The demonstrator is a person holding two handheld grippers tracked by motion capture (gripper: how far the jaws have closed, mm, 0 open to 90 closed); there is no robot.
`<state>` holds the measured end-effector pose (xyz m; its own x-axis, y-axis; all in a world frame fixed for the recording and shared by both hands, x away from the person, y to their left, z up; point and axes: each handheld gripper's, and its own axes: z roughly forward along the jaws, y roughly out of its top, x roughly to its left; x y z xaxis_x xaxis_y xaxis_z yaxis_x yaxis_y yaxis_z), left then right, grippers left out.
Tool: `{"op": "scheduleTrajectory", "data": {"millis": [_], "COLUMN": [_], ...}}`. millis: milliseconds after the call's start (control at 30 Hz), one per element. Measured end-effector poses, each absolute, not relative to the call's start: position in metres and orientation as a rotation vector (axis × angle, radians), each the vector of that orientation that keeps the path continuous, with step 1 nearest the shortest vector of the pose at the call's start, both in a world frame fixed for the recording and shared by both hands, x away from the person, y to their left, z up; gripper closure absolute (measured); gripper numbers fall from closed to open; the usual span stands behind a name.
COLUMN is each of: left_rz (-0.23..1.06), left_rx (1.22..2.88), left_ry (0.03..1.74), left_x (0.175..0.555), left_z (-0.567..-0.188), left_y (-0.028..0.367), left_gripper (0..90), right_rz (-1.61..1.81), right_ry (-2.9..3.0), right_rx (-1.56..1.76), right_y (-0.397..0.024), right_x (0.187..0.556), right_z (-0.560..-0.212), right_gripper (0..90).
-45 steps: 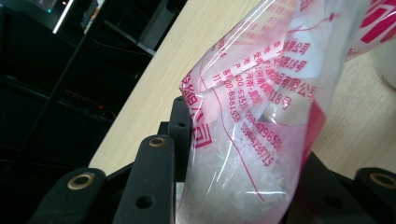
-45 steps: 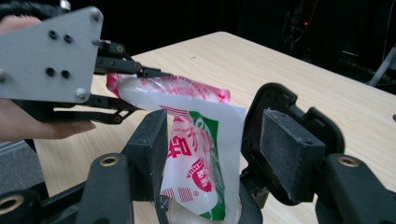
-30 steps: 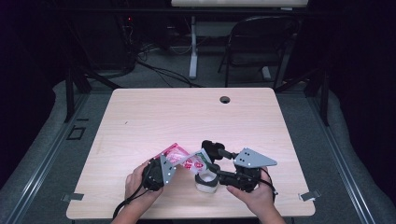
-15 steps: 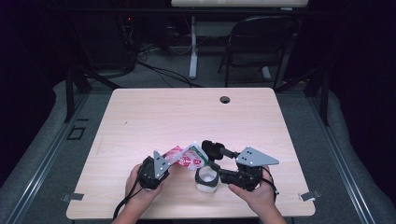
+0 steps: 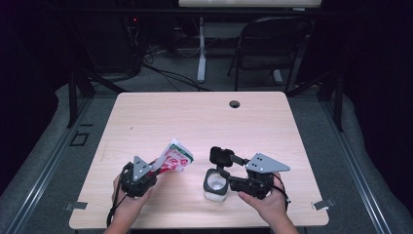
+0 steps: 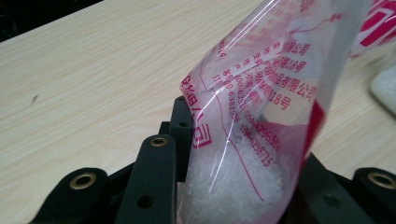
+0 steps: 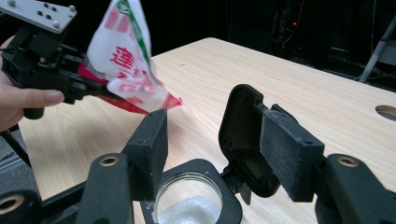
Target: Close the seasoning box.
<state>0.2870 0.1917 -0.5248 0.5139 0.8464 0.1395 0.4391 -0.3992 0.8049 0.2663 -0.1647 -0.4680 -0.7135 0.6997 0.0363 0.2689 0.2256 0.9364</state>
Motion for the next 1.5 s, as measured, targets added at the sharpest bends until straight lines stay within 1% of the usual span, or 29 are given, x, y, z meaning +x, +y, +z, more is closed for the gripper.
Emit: {"op": "scheduleTrajectory", "data": {"millis": [300,533,767,967,1067,1167,1267,1333,1400,1500], "left_rz": [0.735,0.721,0.661,0.701,0.704,0.710,0.674,0.665,0.601,0.607], "left_rx": [1.907,1.866,1.787,1.762,1.784,1.802,1.857,1.895,1.932,1.976], "left_ry": [1.184,1.239,1.326,1.400,1.411,1.378,1.337,1.320,1.320,1.294], "left_x": [0.283,0.284,0.288,0.291,0.292,0.291,0.289,0.287,0.287,0.281], "left_z": [-0.529,-0.536,-0.545,-0.551,-0.555,-0.555,-0.554,-0.556,-0.557,-0.555], "left_y": [0.229,0.238,0.249,0.257,0.257,0.253,0.247,0.242,0.239,0.234], "left_gripper": [72.3,72.1,71.9,69.6,65.9,62.1,50.4,44.4,37.0,36.1], "right_rz": [1.482,1.475,1.481,1.473,1.466,1.465,1.460,1.463,1.458,1.462], "right_ry": [2.120,2.126,2.126,2.136,2.139,2.139,2.141,2.139,2.139,2.134], "right_rx": [0.901,0.903,0.902,0.902,0.909,0.914,0.916,0.921,0.925,0.932], "right_y": [-0.162,-0.162,-0.163,-0.162,-0.162,-0.163,-0.164,-0.164,-0.165,-0.166], "right_x": [0.267,0.267,0.268,0.268,0.269,0.269,0.270,0.270,0.270,0.270], "right_z": [-0.471,-0.473,-0.474,-0.475,-0.476,-0.477,-0.477,-0.478,-0.478,-0.478], "right_gripper": [41.8,41.8,41.8,41.8,41.8,41.8,41.8,41.8,41.8,41.8]}}
